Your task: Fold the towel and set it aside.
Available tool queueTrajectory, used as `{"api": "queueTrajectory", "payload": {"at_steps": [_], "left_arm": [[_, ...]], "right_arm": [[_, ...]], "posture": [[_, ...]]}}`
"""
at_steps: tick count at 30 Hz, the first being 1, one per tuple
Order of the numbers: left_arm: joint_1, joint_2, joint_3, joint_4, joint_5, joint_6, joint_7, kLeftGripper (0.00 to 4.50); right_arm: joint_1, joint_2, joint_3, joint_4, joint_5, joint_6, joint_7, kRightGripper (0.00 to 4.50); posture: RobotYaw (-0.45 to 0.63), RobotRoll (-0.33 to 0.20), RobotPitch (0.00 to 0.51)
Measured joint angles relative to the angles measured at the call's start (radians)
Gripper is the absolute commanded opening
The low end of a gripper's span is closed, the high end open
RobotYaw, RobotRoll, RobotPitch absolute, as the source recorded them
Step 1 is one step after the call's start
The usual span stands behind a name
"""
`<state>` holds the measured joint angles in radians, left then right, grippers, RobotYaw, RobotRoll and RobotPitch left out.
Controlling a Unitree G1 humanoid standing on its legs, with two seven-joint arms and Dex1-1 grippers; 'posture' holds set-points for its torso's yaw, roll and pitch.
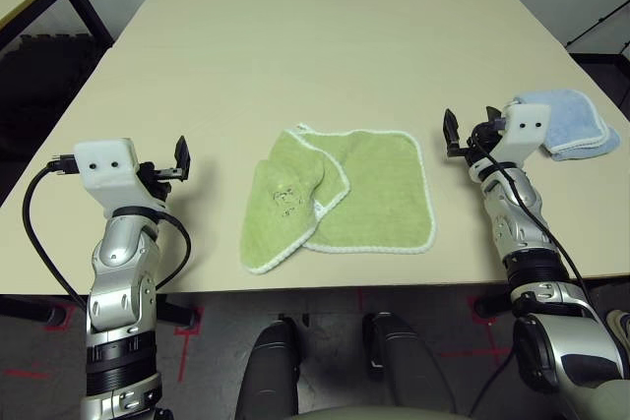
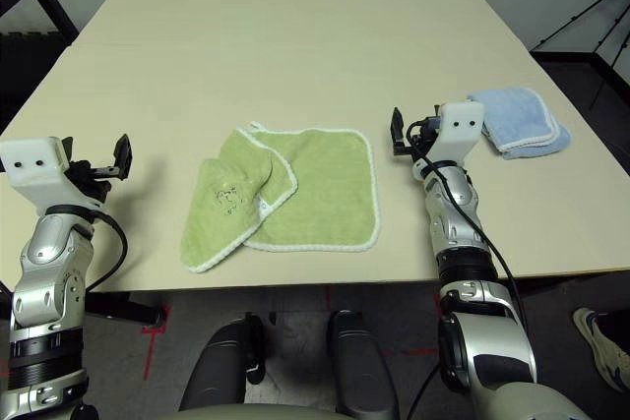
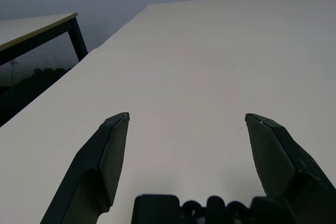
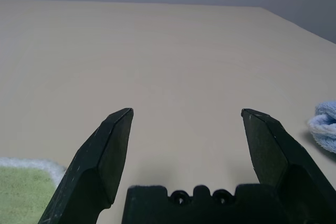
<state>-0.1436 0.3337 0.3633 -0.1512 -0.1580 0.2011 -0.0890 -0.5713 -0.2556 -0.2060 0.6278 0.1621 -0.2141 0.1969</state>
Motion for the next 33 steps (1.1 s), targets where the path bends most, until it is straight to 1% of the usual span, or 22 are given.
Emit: {"api": "queueTrajectory", "payload": {"at_steps": [3, 5, 9, 15, 18, 21, 25, 27, 30, 31, 33], "left_arm": [[0.002, 0.000, -0.001, -0.010, -0.007, 0.005, -0.011, 4.50], [0.012, 0.007, -0.013, -0.058, -0.038, 0.039, -0.051, 4.50], [0.038, 0.062, -0.048, -0.164, -0.092, 0.132, -0.137, 4.50], [0.039, 0.075, -0.068, -0.247, -0.208, 0.237, -0.231, 4.50], [0.038, 0.062, -0.070, -0.254, -0.276, 0.210, -0.300, 4.50], [0.038, 0.080, -0.071, -0.273, -0.331, 0.235, -0.342, 4.50], [0.037, 0.123, -0.080, -0.286, -0.318, 0.273, -0.326, 4.50], [0.036, 0.139, -0.107, -0.304, -0.320, 0.286, -0.339, 4.50], [0.040, 0.170, -0.165, -0.325, -0.320, 0.288, -0.399, 4.50], [0.046, 0.191, -0.183, -0.332, -0.318, 0.284, -0.427, 4.50], [0.064, 0.223, -0.193, -0.336, -0.314, 0.264, -0.478, 4.50]], "right_arm": [[0.000, 0.000, 0.000, 0.000, 0.000, 0.000, 0.001, 4.47], [0.000, -0.001, 0.000, 0.000, 0.000, 0.000, 0.007, 4.47], [0.000, -0.006, 0.001, 0.000, -0.001, 0.000, 0.020, 4.47], [-0.002, -0.012, 0.001, 0.002, -0.001, 0.000, 0.027, 4.47], [-0.005, -0.012, 0.001, 0.006, -0.001, 0.000, 0.032, 4.47], [-0.011, -0.014, 0.001, 0.014, -0.001, -0.001, 0.036, 4.47], [-0.015, -0.024, 0.001, 0.036, -0.002, -0.003, 0.041, 4.47], [-0.020, -0.029, 0.001, 0.044, -0.002, -0.003, 0.045, 4.47], [-0.041, -0.035, 0.001, 0.047, -0.002, -0.004, 0.052, 4.47], [-0.045, -0.040, 0.001, 0.047, -0.002, -0.005, 0.053, 4.47], [-0.047, -0.046, 0.000, 0.048, -0.002, -0.008, 0.054, 4.47]], "posture": [[-0.09, 0.000, 0.122], [-0.09, 0.000, 0.122], [-0.08, 0.000, 0.124], [-0.08, 0.000, 0.124], [-0.07, 0.000, 0.122], [-0.07, 0.000, 0.121], [-0.07, 0.000, 0.118], [-0.07, 0.000, 0.117], [-0.07, 0.000, 0.117], [-0.07, 0.000, 0.117], [-0.07, 0.000, 0.117]]}}
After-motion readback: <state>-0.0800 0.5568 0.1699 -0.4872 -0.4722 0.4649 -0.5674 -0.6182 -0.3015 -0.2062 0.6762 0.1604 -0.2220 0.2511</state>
